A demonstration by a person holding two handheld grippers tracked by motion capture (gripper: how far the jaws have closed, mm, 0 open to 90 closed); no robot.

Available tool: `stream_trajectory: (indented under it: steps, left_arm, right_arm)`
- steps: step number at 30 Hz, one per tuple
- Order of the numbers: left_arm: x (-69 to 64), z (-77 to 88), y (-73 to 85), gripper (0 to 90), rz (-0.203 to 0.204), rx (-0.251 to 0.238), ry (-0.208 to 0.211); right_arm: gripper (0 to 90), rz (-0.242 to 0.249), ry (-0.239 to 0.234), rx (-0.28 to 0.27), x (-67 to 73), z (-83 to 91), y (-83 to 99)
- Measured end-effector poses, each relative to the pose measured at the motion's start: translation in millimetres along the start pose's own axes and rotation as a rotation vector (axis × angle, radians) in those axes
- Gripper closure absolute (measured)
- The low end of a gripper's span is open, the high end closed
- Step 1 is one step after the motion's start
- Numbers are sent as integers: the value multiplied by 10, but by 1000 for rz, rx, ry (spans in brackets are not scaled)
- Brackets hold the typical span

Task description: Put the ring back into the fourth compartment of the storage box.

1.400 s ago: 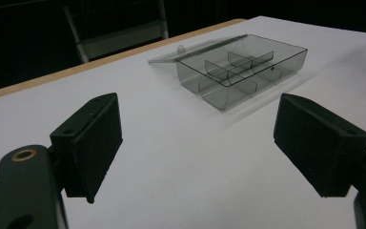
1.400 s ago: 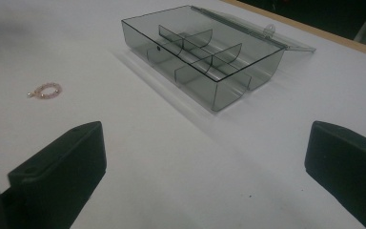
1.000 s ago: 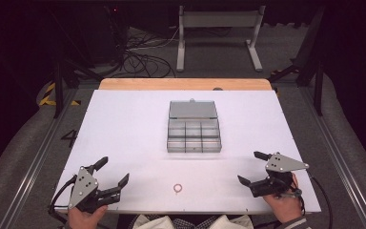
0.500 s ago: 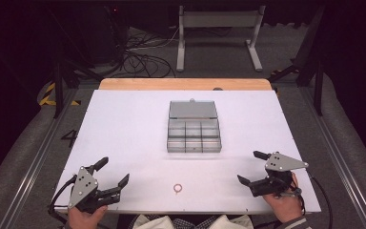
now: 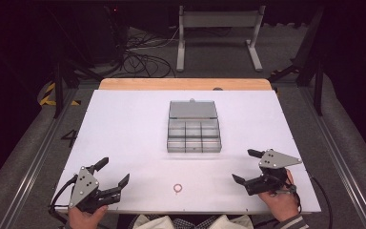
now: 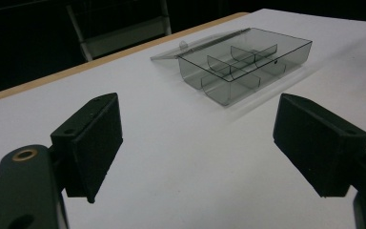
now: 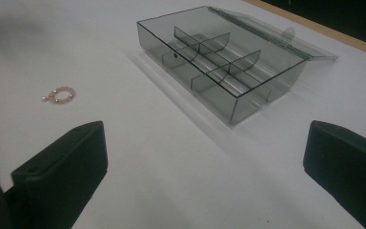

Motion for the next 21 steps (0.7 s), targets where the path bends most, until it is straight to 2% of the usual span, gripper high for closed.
stream_trajectory:
  steps: [21]
  left_arm:
    - [-2, 2, 3, 182, -13, 7, 0]
  right_arm:
    - [13, 59, -96, 3, 376, -248, -324]
Point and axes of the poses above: each handheld gripper's, and its own axes: z roughly backward along the jaws, y roughly out of its underside, x roughly to its left, the point moved 10 cm from there along -z, roughly forward along the jaws, and after that the axes turned 11 degrees about y, right-handed, at the moved point
